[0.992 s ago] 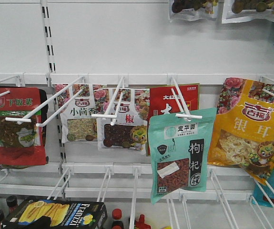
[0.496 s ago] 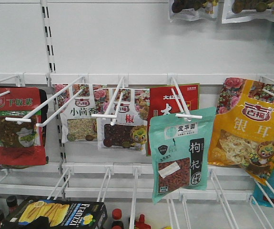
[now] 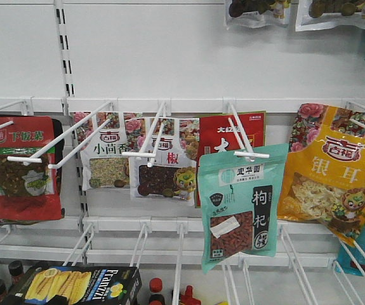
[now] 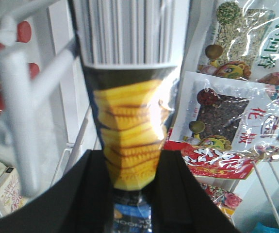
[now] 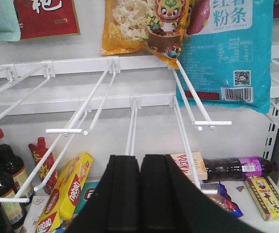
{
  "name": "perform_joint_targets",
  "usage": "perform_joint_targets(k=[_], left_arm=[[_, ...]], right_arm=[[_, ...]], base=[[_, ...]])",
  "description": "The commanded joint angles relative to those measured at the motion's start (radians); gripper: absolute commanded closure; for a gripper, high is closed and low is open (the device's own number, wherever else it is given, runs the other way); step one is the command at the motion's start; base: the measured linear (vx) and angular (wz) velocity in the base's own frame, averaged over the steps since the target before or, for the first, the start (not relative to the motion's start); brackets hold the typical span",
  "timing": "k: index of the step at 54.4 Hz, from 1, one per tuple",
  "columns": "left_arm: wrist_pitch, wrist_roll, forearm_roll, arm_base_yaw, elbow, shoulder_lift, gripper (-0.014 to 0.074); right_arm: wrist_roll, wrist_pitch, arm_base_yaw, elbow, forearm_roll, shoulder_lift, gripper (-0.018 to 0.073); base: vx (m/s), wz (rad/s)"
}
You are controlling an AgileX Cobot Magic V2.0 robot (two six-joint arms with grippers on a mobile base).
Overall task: Pick snacks and fruit into basket
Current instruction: 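Pull the biscuit box up toward the robot with left gripper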
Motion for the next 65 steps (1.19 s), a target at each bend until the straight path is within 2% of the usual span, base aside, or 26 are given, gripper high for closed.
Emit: perform_joint_targets(k=[1,8,29,65], left_arm=[[-0.214,-0.004,-0.006,-0.006,-0.016,-0.025,0.0521],[-0.214,-0.004,0.0,-0.006,-0.016,-0.028,0.0608],[-0.214,-0.002,0.078,-0.006,-0.016,-0.04,0.0605],[-0.214,0.034,0.071,-0.006,-0.016,-0.146,0.0598]], right_arm=[[-0.003,-0.082,-0.001,0.006,-0.011,0.016,0.0568],[-0.003,-0.082,-0.001,0.006,-0.011,0.016,0.0568],[-0.003,-0.082,-0.001,0.006,-0.011,0.016,0.0568],[-0.003,-0.082,-0.001,0.006,-0.011,0.016,0.0568]], base=[[0.0,0.0],[0.0,0.0],[0.0,0.0],[0.0,0.0]])
